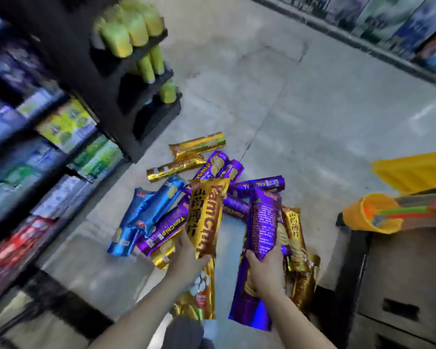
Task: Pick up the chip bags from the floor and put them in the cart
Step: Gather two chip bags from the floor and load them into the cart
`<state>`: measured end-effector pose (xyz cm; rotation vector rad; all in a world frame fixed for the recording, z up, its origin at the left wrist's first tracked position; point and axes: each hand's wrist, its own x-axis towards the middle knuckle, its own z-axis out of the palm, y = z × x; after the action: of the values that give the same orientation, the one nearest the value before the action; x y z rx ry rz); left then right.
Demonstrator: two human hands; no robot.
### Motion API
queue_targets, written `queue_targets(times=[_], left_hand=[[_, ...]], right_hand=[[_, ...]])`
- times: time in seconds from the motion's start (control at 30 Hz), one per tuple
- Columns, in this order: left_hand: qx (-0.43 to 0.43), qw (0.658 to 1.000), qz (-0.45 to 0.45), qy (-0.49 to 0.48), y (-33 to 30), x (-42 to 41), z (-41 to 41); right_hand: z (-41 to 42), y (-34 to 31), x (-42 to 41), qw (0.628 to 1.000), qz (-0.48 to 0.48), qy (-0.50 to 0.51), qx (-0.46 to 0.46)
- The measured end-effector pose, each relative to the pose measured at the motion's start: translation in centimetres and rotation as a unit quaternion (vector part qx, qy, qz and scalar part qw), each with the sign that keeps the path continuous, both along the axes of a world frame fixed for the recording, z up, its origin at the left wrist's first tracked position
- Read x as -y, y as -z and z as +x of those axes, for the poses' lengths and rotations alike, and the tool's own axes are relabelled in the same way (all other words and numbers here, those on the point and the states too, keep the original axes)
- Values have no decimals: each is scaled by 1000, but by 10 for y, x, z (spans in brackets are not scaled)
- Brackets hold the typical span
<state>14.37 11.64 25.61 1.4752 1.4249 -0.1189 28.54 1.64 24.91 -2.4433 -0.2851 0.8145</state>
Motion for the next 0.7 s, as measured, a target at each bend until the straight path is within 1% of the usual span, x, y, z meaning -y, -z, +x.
queue_targets(times=[0.1,0.2,0.3,0.4,0.5,0.57,0.63,0.67,0.7], left_hand=[[34,996,47,-65,-89,-16,-43],[76,986,109,-99,-159,-23,-103],[90,971,158,-158,-210,-21,-177],[93,948,204,-227,-250,-4,-263],[107,920,209,-314,-270,30,-359],[111,896,202,-379,-266,57,-429],[104,875,197,-430,-266,88,-495],[95,866,198,-449,-277,105,-523],[83,858,200,-466,-288,123,-550]], right_hand=[[-31,-88,-35,997,74,-19,-8],[-79,-154,-64,988,125,-85,-19],[-148,-204,-87,972,156,-171,-38],[-232,-246,-95,942,183,-276,-59],[-330,-268,-86,897,207,-378,-99],[-399,-263,-75,871,214,-429,-106],[-467,-243,-65,853,196,-464,-134],[-500,-235,-58,843,191,-480,-148],[-534,-241,-45,834,188,-495,-155]])
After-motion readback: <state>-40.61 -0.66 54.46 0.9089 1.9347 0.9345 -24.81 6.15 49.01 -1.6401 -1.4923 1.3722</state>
